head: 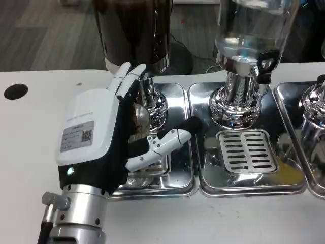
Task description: Grasp the cup under the faucet to collect the drink, then remove the cup.
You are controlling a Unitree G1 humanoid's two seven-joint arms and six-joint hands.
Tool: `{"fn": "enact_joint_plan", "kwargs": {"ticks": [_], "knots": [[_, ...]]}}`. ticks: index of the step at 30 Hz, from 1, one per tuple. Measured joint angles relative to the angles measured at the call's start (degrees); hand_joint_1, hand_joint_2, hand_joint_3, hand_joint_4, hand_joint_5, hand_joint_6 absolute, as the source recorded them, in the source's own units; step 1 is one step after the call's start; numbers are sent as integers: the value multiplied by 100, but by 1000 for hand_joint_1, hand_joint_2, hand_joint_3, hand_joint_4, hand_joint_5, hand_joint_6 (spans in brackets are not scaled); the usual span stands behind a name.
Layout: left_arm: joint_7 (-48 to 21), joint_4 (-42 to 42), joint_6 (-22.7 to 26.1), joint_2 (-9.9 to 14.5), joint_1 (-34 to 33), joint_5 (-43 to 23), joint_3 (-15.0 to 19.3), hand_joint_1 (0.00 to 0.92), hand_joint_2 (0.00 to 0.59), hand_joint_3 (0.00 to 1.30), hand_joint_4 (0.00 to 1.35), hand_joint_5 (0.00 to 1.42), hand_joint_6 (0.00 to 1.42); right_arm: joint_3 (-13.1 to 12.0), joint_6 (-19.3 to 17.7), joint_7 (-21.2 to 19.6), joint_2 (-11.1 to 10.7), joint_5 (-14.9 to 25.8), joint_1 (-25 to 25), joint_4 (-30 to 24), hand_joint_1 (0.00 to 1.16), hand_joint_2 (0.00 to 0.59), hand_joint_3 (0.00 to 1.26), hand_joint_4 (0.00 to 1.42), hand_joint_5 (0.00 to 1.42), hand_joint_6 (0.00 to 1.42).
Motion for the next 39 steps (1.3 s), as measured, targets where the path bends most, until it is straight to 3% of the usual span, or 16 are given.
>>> {"fn": "enact_joint_plan", "kwargs": {"ticks": [34, 39], "knots": [[98, 71, -109, 44, 9, -228, 42, 0, 29, 209, 130, 832, 1033, 29, 179, 38, 36, -19, -76, -163, 409, 457, 231, 109, 83, 0], [135, 52, -148, 40, 48, -256, 66, 0, 28, 167, 80, 773, 1014, 29, 179, 57, 37, -19, -24, -163, 409, 457, 231, 109, 83, 0]]}}
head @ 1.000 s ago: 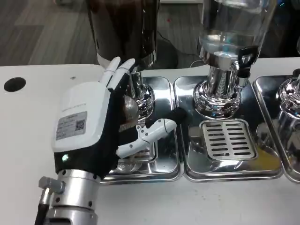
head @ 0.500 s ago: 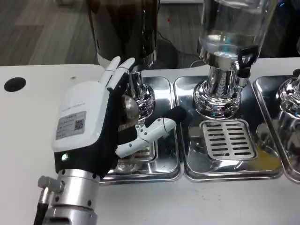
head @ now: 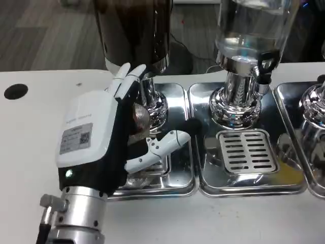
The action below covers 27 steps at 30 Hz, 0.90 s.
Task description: Grasp the cup under the faucet to collect the drink, then remove the cup.
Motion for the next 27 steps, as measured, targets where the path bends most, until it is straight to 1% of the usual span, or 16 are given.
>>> {"fn": "enact_joint_plan", "kwargs": {"ticks": [3, 7, 9, 12, 14, 15, 17, 18, 19, 20, 21, 22, 23, 25, 26, 27], "knots": [[47, -6, -48, 0, 35, -185, 88, 0, 28, 94, 3, 636, 954, 0, 0, 14, 1, 0, 6, 0, 400, 466, 231, 99, 83, 0], [112, -2, -177, 34, 187, -300, 192, 0, 28, 71, 0, 508, 935, 1, -1, 31, 13, 1, 9, 0, 397, 465, 231, 99, 83, 0], [255, -8, -286, 41, 217, -401, 258, 0, 28, 71, 0, 428, 899, 2, -1, 41, 16, 1, 4, 1, 398, 463, 231, 99, 83, 0], [370, -59, -415, 44, 301, -437, 318, 0, 27, 81, 0, 384, 889, 10, -2, 48, 19, 18, 5, 2, 400, 461, 231, 99, 85, 0], [401, -114, -478, 49, 386, -446, 374, 0, 27, 97, 0, 362, 840, 14, -2, 63, 22, 52, 7, 2, 400, 459, 231, 99, 89, 0], [414, -149, -491, 51, 429, -441, 390, 0, 27, 107, 0, 339, 793, 25, -1, 92, 23, 101, 5, 0, 402, 455, 231, 106, 94, 0], [432, -284, -531, 73, 616, -396, 403, 0, 27, 120, 6, 289, 689, 38, 27, 162, 25, 321, 11, -26, 405, 442, 231, 109, 105, 0], [431, -326, -533, 96, 703, -367, 405, 0, 29, 121, 17, 242, 595, 59, 63, 225, 25, 465, 11, -62, 410, 423, 231, 116, 115, 0], [428, -352, -531, 104, 728, -350, 407, 0, 28, 123, 28, 207, 512, 67, 72, 248, 24, 513, 12, -71, 416, 401, 231, 118, 128, 0], [407, -409, -522, 118, 784, -246, 407, 0, 24, 124, 31, 180, 454, 89, 100, 306, 21, 616, 14, -90, 421, 392, 240, 119, 131, 0], [304, -553, -508, 196, 938, 78, 403, 0, 19, 124, 39, 161, 405, 134, 207, 433, 19, 876, 39, -154, 427, 378, 243, 119, 132, 0], [209, -634, -491, 260, 1052, 256, 404, 0, 20, 132, 41, 140, 370, 159, 304, 520, 12, 1064, 56, -218, 446, 355, 244, 119, 133, 0], [99, -698, -448, 293, 1160, 483, 407, 0, 21, 141, 42, 114, 331, 182, 400, 610, 6, 1241, 66, -307, 453, 345, 244, 119, 133, 6], [-57, -796, -386, 332, 1321, 785, 428, 0, 18, 144, 34, 91, 288, 218, 521, 743, -4, 1439, 71, -433, 467, 322, 236, 105, 112, 8], [-224, -906, -326, 356, 1473, 1041, 464, 0, 14, 144, 25, 74, 272, 248, 712, 907, -20, 1671, 77, -611, 474, 310, 227, 85, 92, 8], [-342, -960, -293, 361, 1553, 1194, 496, 0, 13, 137, 8, 68, 265, 256, 824, 1001, -31, 1791, 75, -728, 481, 291, 210, 56, 70, 8]]}}
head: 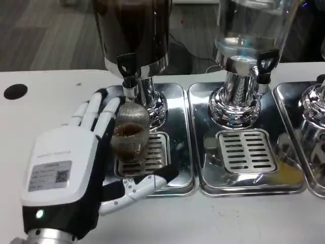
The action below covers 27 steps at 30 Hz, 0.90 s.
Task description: Grasp the cup under the faucet to collect the drink, then remove the cup.
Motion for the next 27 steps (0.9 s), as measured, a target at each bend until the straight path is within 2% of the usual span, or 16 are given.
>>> {"fn": "enact_joint_plan", "kwargs": {"ticks": [4, 7, 13, 14, 16, 19, 20, 22, 24, 27], "knots": [[-279, -214, 24, 20, 271, 272, 106, 0, 14, 118, 0, 55, 261, 77, 524, 303, -11, 265, -36, -295, 493, 257, 169, 23, 58, 43], [-442, -425, -14, 57, 696, 474, 184, 0, 14, 104, 0, 62, 260, 378, 1371, 823, -56, 467, -236, -590, 504, 249, 180, 70, 118, 105], [-447, -614, -142, 56, 1225, 456, 409, 0, 13, 86, 0, 85, 262, 686, 2105, 1092, 6, 426, -426, -1166, 529, 238, 200, 117, 169, 143], [-444, -634, -205, 60, 1358, 438, 490, 0, 12, 86, 0, 86, 263, 820, 2284, 1101, 52, 352, -484, -1312, 530, 237, 200, 119, 171, 144], [-436, -644, -255, 58, 1473, 424, 570, 0, 4, 84, 0, 88, 270, 956, 2407, 1122, 115, 253, -526, -1434, 538, 224, 200, 119, 175, 148], [-304, -666, -423, 54, 1758, 241, 741, 0, 4, 84, 0, 92, 272, 1267, 2740, 1083, 360, -49, -703, -1722, 555, 209, 200, 162, 186, 137], [-263, -668, -480, 52, 1838, 209, 793, 0, 4, 85, 0, 94, 273, 1329, 2817, 1061, 438, -153, -763, -1808, 583, 187, 200, 188, 192, 138], [-195, -670, -546, 48, 1985, 180, 858, 0, 4, 85, 0, 96, 275, 1419, 2965, 936, 557, -355, -866, -1882, 597, 177, 187, 197, 187, 108], [-11, -682, -744, 50, 2194, 20, 960, 0, 4, 86, 0, 98, 277, 1561, 3239, 616, 869, -815, -970, -2027, 598, 170, 171, 165, 163, 86], [154, -684, -893, 52, 2386, -64, 1088, 0, 5, 89, 0, 100, 279, 1702, 3480, 332, 1060, -1288, -1198, -2048, 595, 169, 169, 158, 157, 82]]}}
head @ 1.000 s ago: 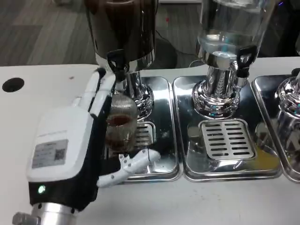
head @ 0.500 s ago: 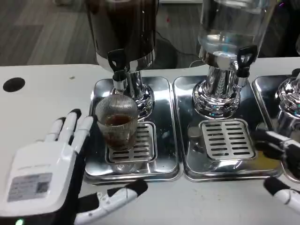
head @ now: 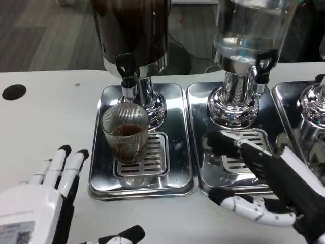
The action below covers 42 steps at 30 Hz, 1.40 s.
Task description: Grasp the cup under the faucet to collect the drink, then remove the cup.
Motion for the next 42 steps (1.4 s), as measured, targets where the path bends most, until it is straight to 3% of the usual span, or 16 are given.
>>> {"fn": "enact_joint_plan", "kwargs": {"ticks": [7, 12, 21, 23, 32, 42], "knots": [[150, 9, -349, 0, 187, -178, 126, 0, 5, 95, 0, 102, 294, 481, 219, -77, 117, -631, -688, 316, 542, 179, 180, 154, 157, 82], [150, 33, -486, -35, 225, -168, 117, 0, 8, 96, 0, 103, 295, 680, 230, -80, 152, -797, -966, 532, 518, 172, 197, 187, 181, 101], [148, 31, -667, -147, 336, 53, -87, 0, 15, 95, 0, 103, 297, 847, 99, -99, 143, -1127, -1637, 1239, 484, 171, 213, 201, 194, 121], [149, 30, -668, -197, 378, 75, -130, 0, 18, 95, 0, 103, 297, 866, 28, -102, 137, -1152, -1784, 1355, 464, 149, 213, 201, 194, 121], [148, -20, -727, -320, 553, 308, -388, 0, 30, 94, 0, 103, 298, 861, 4, -340, 397, -1152, -2403, 2069, 448, 130, 213, 201, 194, 121], [146, -129, -731, -383, 680, 502, -525, 0, 38, 94, 0, 103, 300, 862, -17, -387, 529, -1149, -2922, 2617, 430, 104, 201, 178, 169, 82]]}}
